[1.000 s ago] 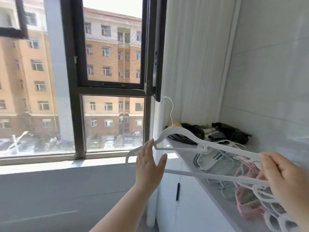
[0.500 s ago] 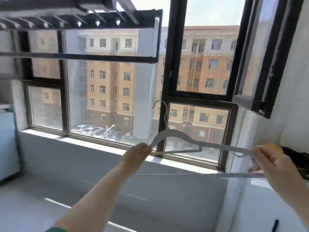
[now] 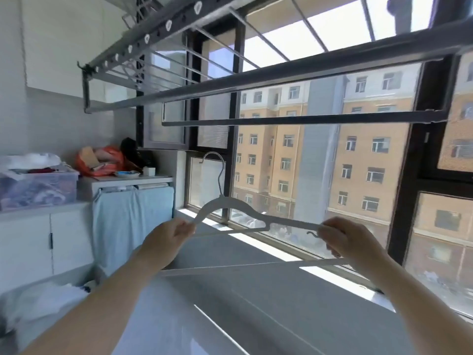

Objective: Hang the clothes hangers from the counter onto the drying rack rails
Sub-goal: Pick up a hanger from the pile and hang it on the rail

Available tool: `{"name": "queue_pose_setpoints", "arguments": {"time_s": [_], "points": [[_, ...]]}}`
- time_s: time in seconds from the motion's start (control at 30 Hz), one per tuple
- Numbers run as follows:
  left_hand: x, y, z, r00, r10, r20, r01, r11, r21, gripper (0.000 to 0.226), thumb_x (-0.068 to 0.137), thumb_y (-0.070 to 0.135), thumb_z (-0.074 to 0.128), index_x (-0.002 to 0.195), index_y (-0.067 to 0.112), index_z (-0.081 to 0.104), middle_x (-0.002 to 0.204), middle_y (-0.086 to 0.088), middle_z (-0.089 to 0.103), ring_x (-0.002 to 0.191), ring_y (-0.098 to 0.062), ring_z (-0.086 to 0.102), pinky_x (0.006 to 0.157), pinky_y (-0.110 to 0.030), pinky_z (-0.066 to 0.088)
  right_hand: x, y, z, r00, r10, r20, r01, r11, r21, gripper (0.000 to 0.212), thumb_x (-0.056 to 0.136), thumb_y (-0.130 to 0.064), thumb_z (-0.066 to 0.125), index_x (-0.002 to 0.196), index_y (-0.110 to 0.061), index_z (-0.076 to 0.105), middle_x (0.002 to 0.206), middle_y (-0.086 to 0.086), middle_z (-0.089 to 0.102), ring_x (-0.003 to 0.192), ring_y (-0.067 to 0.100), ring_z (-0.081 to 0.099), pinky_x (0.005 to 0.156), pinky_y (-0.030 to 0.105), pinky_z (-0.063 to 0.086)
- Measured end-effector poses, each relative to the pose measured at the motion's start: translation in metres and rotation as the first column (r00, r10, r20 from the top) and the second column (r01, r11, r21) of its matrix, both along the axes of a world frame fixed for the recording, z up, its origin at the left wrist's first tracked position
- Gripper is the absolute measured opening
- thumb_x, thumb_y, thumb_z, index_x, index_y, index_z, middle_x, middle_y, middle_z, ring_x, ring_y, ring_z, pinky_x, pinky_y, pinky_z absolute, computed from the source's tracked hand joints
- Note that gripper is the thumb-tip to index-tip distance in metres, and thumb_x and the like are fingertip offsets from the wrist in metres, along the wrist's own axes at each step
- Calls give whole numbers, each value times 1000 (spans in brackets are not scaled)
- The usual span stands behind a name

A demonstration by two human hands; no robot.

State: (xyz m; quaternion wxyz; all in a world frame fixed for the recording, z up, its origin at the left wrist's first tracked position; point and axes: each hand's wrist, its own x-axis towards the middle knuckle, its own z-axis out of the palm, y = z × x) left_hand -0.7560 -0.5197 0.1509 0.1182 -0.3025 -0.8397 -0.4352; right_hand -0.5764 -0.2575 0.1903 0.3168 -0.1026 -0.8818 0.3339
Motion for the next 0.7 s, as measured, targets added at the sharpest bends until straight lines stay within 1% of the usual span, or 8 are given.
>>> {"name": "queue_pose_setpoints", "arguments": {"time_s": [0.03, 0.13, 0.23, 0.3, 0.37, 0.47, 0.57, 0.7], "points": [[-10, -20, 1, 999, 42, -4, -42, 999, 1, 31, 94, 33, 44, 65, 26, 44, 58, 3, 43, 56, -12, 39, 54, -27, 28, -22, -12, -1, 999, 31, 8, -31, 1000, 1, 28, 88, -6, 55, 63, -19, 57, 49, -4, 52, 47, 11, 46, 50, 21, 36], [-36, -72, 5, 985, 173, -21, -173, 985, -26, 34, 95, 31, 42, 63, 21, 41, 56, 3, 39, 53, -12, 36, 51, -26, 25, -85, -46, -4, 989, 138, 51, -138, 990, 11, 26, 88, -8, 56, 63, -15, 58, 40, -8, 50, 38, 1, 43, 43, 11, 33], [-62, -117, 4, 959, 282, -27, -283, 958, -54, 34, 95, 32, 42, 64, 19, 43, 56, 2, 40, 53, -12, 37, 51, -28, 25, -146, -79, -6, 969, 218, 112, -223, 974, 34, 27, 88, -14, 58, 61, -14, 57, 39, -10, 48, 41, 4, 40, 43, 14, 30], [-81, -143, 3, 939, 341, -27, -343, 937, -64, 35, 95, 34, 41, 71, 11, 49, 58, 0, 41, 54, -14, 37, 53, -29, 26, -184, -100, -5, 955, 251, 157, -262, 964, 54, 27, 88, -15, 57, 61, -13, 58, 40, -10, 49, 44, 7, 41, 44, 15, 31], [-101, -164, 2, 927, 374, -10, -374, 925, -59, 35, 95, 34, 42, 78, 6, 54, 59, 0, 42, 55, -15, 38, 56, -30, 27, -220, -119, -4, 940, 276, 199, -295, 953, 71, 28, 87, -15, 57, 59, -15, 58, 43, -9, 51, 40, 3, 41, 42, 13, 31], [-136, -185, 2, 912, 411, 11, -409, 910, -72, 29, 95, 32, 43, 80, 11, 56, 62, 0, 46, 60, -17, 42, 59, -30, 30, -273, -145, 2, 911, 311, 272, -363, 916, 168, 33, 88, -19, 56, 56, -23, 54, 50, -8, 53, 42, -1, 44, 45, 13, 34], [-180, -194, 1, 902, 432, 27, -429, 900, -71, 25, 95, 30, 43, 75, 18, 52, 62, 2, 45, 59, -14, 42, 58, -30, 30, -334, -170, 10, 873, 362, 325, -443, 868, 222, 29, 90, -24, 56, 61, -29, 55, 56, -9, 55, 52, 8, 48, 54, 21, 38], [-253, -204, 6, 891, 453, 41, -449, 890, -86, 25, 95, 29, 43, 70, 26, 47, 61, 6, 44, 57, -9, 40, 55, -26, 29, -424, -193, 16, 854, 414, 316, -490, 843, 220, 29, 89, -24, 59, 60, -28, 57, 46, -10, 52, 43, 4, 46, 48, 17, 38]]}}
